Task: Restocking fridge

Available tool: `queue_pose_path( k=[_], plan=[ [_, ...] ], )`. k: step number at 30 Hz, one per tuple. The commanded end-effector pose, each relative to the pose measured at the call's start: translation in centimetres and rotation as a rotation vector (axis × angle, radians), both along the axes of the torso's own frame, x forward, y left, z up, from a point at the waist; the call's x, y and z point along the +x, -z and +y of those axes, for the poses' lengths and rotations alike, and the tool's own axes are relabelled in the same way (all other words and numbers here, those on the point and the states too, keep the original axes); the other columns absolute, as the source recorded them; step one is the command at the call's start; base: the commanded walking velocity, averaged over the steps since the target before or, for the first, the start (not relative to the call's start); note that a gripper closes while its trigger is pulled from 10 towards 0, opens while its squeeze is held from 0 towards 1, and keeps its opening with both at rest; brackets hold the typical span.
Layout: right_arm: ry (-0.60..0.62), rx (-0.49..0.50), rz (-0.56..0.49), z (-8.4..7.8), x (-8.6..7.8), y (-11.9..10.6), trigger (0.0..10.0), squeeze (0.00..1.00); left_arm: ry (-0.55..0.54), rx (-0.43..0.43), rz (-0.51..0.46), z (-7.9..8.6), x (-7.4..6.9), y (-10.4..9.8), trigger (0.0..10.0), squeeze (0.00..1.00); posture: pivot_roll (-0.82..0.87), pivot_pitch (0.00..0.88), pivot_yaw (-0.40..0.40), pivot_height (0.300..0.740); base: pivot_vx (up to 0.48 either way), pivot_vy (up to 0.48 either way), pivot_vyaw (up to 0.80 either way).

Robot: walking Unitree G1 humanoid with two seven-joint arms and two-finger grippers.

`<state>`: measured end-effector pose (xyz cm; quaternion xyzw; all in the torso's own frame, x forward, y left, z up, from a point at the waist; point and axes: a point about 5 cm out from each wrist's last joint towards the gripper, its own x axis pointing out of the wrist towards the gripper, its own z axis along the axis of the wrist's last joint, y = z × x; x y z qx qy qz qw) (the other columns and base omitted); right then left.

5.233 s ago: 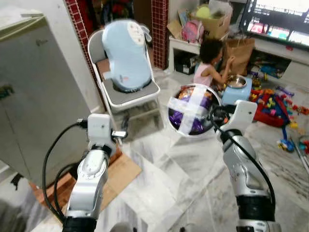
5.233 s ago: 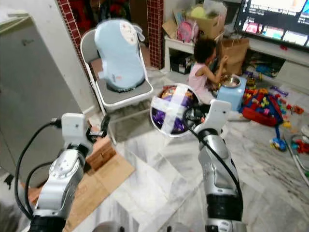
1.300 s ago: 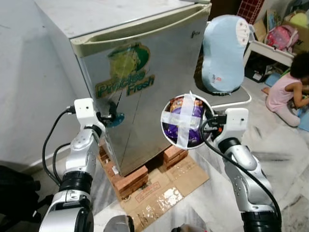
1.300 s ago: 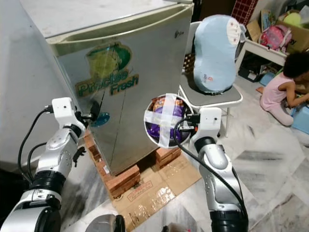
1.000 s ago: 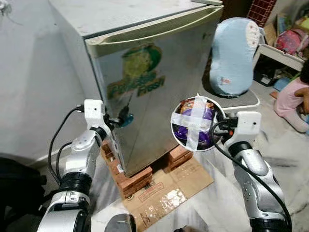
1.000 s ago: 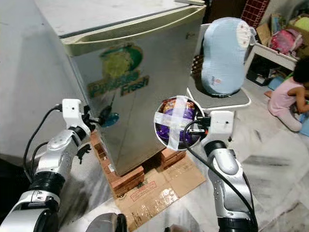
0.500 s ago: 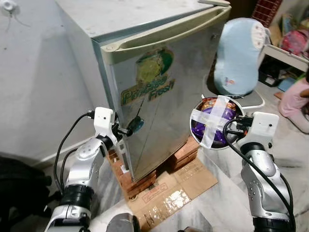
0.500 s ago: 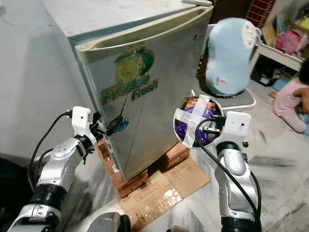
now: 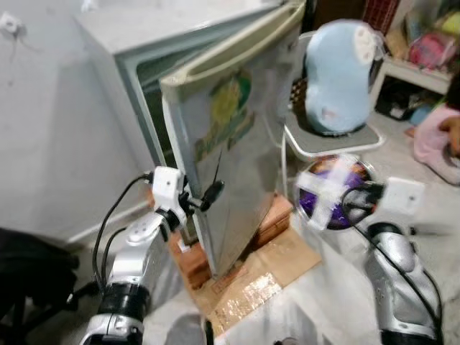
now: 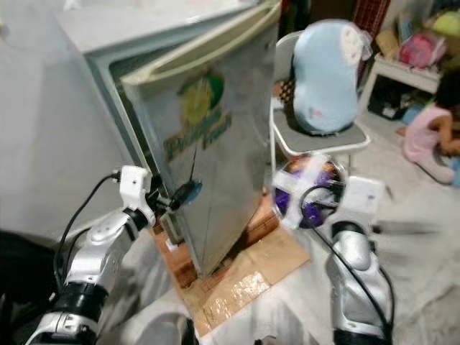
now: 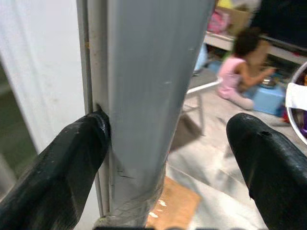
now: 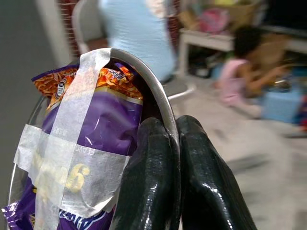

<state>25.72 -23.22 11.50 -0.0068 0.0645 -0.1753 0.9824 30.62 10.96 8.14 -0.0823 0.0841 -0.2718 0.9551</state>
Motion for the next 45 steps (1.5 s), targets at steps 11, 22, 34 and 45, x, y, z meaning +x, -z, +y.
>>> queue_pose_path(
  k=[11,22,34,45],
  plan=[
    [-0.024,0.017,-0.051,1.5,0.7,-0.7,10.0,0.0,0.088,0.015,-0.018,-1.9,0.2,-0.9,10.0,0.0,-0.09,0.003,0.033,0.74,0.0,-0.324,0.0],
    [-0.012,0.018,-0.051,1.5,0.6,-0.6,10.0,0.0,0.135,0.005,-0.028,-3.5,0.1,-1.2,10.0,0.0,-0.09,0.001,0.04,0.74,0.0,-0.28,0.0],
    [-0.025,0.026,-0.057,1.7,1.2,-0.5,10.0,0.0,-0.172,0.065,-0.064,-0.1,0.3,-1.4,10.0,0.0,-0.09,0.0,0.039,0.74,0.0,0.0,0.0],
    [-0.144,0.106,-0.04,3.7,2.8,-0.2,10.0,0.0,-0.629,0.089,-0.022,6.0,-1.4,-0.9,10.0,0.0,-0.05,0.0,0.027,0.74,0.0,0.0,0.0]
  ],
)
